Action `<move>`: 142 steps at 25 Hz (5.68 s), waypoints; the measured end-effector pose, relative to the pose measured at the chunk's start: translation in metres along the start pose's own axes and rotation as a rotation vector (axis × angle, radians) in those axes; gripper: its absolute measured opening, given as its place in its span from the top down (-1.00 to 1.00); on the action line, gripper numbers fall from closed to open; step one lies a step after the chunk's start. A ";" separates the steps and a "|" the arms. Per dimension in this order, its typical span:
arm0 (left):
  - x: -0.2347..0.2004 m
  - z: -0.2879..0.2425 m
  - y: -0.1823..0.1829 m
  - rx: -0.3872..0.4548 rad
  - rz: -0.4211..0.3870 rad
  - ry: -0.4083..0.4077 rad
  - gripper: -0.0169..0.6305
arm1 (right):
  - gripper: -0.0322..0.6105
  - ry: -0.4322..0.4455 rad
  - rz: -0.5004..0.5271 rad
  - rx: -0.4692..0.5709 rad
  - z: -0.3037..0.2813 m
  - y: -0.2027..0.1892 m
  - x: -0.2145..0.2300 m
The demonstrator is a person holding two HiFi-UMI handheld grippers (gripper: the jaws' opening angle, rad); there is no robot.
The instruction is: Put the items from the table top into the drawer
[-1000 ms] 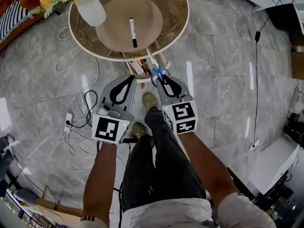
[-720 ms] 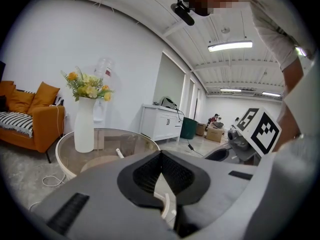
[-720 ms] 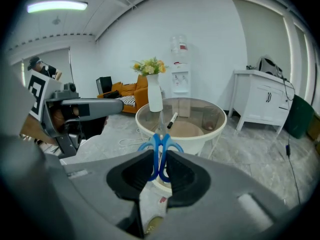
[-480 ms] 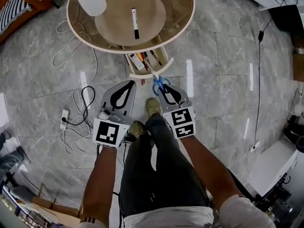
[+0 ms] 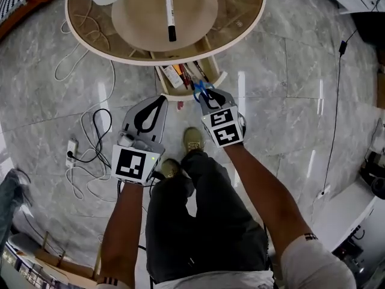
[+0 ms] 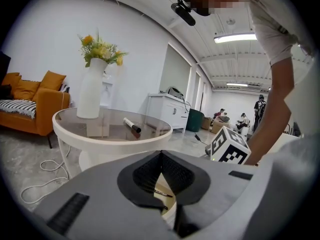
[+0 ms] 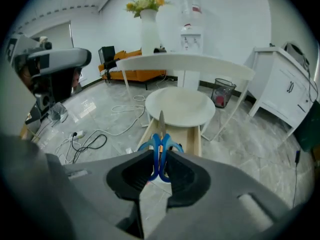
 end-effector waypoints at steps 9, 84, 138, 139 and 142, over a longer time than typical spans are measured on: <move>-0.022 -0.042 -0.045 0.011 -0.020 -0.005 0.95 | 0.65 -0.006 0.007 -0.151 -0.094 -0.015 0.023; -0.025 0.047 0.147 0.088 -0.088 0.061 0.95 | 0.89 -0.020 -0.082 0.468 0.170 0.201 -0.058; -0.069 0.011 0.137 0.028 -0.020 0.108 0.95 | 0.70 -0.028 -0.046 0.193 0.071 0.231 -0.007; -0.065 0.016 0.137 0.030 -0.022 0.104 0.95 | 0.70 -0.025 -0.049 0.208 0.079 0.228 -0.014; -0.052 0.028 0.133 0.032 -0.033 0.086 0.95 | 0.70 -0.019 -0.059 0.241 0.102 0.215 -0.032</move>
Point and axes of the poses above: the fingertips, and each gripper's own axes: z backward along the fingers, x to its right, y out of its top, the point moved 7 cm from there along z, backward along the fingers, and after that the axes turned 5 degrees about -x, right-handed, at the moved point
